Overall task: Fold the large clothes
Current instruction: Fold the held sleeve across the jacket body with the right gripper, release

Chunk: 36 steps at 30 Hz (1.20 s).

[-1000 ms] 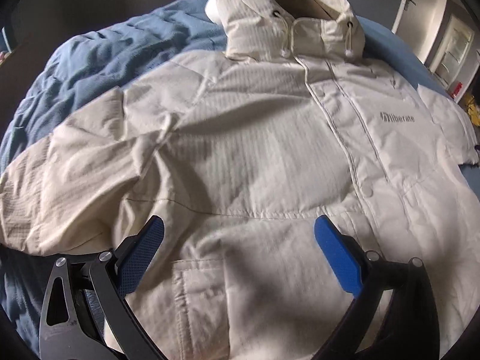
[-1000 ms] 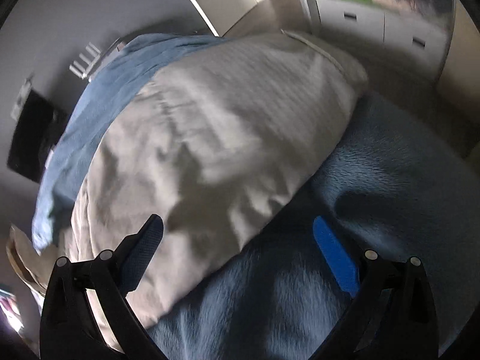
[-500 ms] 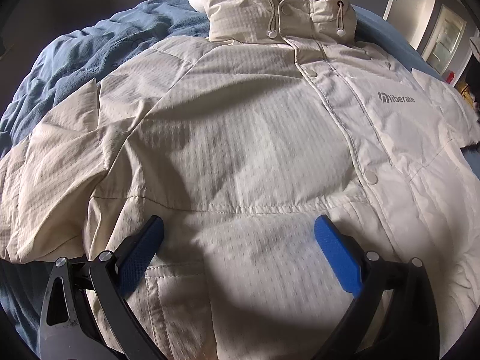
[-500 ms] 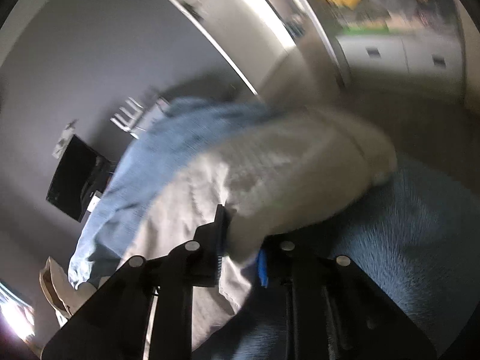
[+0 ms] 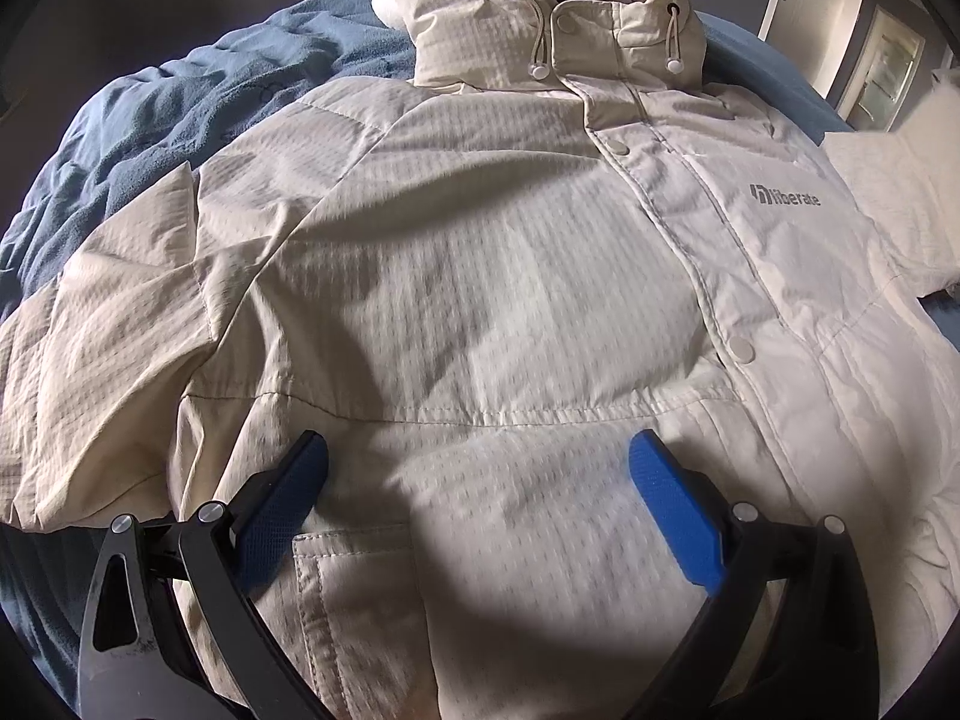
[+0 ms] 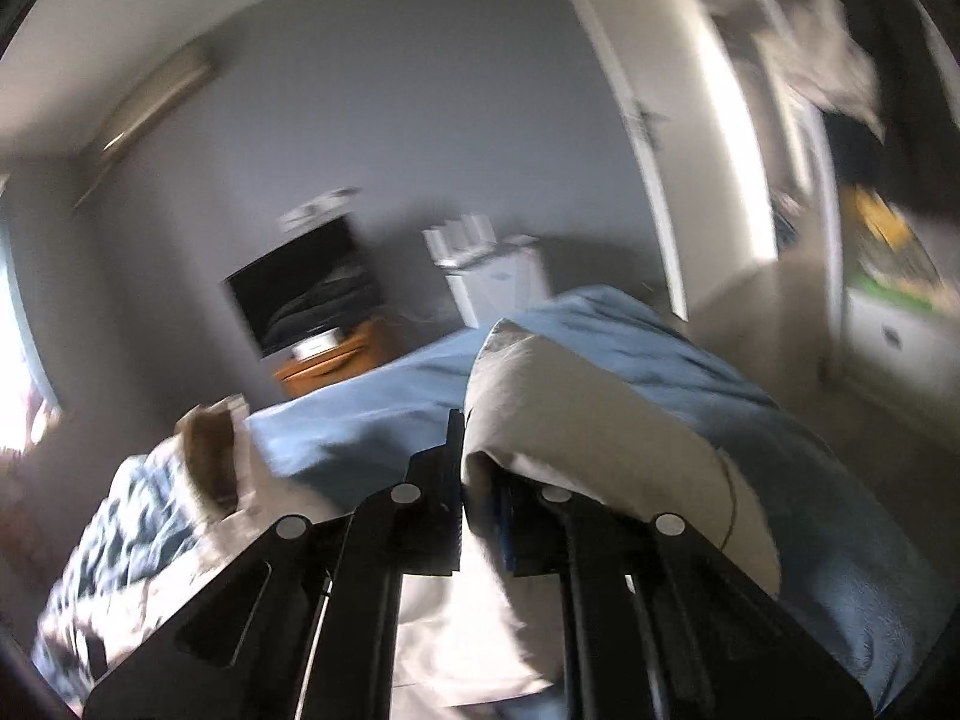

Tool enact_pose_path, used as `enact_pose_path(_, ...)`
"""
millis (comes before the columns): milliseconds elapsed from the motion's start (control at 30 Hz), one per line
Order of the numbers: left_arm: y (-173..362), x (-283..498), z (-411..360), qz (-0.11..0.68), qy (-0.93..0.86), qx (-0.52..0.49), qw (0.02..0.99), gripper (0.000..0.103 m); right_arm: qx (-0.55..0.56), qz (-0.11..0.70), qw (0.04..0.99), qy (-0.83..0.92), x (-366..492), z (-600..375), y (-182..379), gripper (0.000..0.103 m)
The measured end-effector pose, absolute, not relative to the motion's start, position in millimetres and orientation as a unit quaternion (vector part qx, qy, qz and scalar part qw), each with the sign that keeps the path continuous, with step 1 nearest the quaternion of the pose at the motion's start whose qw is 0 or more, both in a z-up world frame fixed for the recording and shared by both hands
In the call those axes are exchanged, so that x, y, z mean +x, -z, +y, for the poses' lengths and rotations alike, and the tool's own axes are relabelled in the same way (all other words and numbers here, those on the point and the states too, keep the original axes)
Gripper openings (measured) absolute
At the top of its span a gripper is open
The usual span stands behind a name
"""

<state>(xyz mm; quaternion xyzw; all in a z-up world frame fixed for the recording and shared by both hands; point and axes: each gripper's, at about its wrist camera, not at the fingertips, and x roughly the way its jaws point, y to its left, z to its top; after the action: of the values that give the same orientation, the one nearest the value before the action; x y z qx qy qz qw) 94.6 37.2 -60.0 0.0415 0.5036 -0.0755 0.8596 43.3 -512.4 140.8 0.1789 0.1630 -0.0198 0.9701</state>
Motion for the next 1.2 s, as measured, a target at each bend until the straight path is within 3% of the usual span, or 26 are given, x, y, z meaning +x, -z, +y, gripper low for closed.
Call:
enact_pose_path(267, 56, 91, 44, 0.493, 0.086, 0.032, 0.865, 0.096, 0.029, 0.179, 0.976, -0.117, 53, -338, -177, 0.007)
enact_pose_path(500, 53, 90, 47, 0.484, 0.092, 0.031, 0.870, 0.096, -0.018, 0.289, 0.939, -0.188, 70, -231, -112, 0.007)
enact_pose_path(733, 52, 90, 49, 0.480, 0.088, 0.031, 0.872, 0.096, -0.003, 0.400, 0.892, -0.212, 71, -204, -36, 0.007)
enact_pose_path(1200, 43, 88, 55, 0.455, 0.064, 0.043, 0.887, 0.097, 0.057, 0.481, 0.835, -0.261, 68, -204, 16, 0.007)
